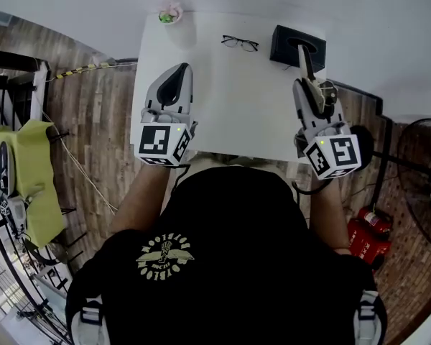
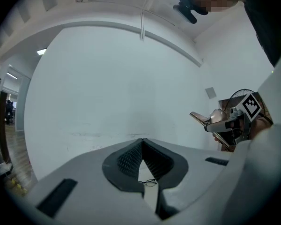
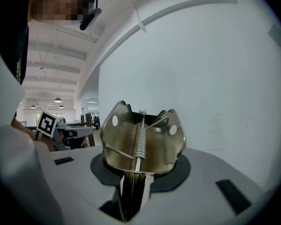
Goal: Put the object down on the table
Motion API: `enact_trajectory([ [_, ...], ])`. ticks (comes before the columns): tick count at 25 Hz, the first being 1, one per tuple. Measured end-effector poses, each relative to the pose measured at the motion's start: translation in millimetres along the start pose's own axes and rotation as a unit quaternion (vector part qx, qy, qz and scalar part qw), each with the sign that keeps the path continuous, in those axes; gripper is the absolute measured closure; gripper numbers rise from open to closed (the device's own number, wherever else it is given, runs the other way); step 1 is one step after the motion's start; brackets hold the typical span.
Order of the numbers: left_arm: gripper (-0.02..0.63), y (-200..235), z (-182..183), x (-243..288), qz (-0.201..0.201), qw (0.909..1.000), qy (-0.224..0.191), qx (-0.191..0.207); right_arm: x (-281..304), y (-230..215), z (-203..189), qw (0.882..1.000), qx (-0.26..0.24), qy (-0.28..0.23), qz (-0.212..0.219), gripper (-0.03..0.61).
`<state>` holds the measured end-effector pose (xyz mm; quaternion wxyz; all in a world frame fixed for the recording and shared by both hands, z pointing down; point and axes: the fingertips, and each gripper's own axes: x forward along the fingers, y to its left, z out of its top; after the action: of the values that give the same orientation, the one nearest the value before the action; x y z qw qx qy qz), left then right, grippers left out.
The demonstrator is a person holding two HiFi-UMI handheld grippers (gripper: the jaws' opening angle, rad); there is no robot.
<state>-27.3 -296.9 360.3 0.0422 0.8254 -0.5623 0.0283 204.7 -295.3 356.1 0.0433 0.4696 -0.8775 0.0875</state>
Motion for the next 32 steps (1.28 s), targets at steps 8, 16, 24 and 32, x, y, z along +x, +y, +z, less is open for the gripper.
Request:
enact_trajectory([
  [8,0.607,41.6,3.5,-6.8,-0.021,0.9998,-0.003,-0.002,16.3,22.6,-19.5,0.999,0.034,0.018,-0.034,0.476],
  [16,0.607,61.3,2.5,-11.4,-0.043,0.9991,-0.002,-0.001,27.9,35.1,-50.1,0.996,0.049,0.045,-0.058,0.476],
  [24,0.607,73.1,2.7,-18.5,-0.061,0.9981,0.002,0.006,28.6,37.4,-91.6,0.991,0.066,0.076,-0.087,0.477],
  [32,0.607,82.3,4.6,-24.2,-0.068,0.9977,-0.002,-0.001,28.4,36.3,-134.3,0.987,0.066,0.104,-0.103,0.477],
])
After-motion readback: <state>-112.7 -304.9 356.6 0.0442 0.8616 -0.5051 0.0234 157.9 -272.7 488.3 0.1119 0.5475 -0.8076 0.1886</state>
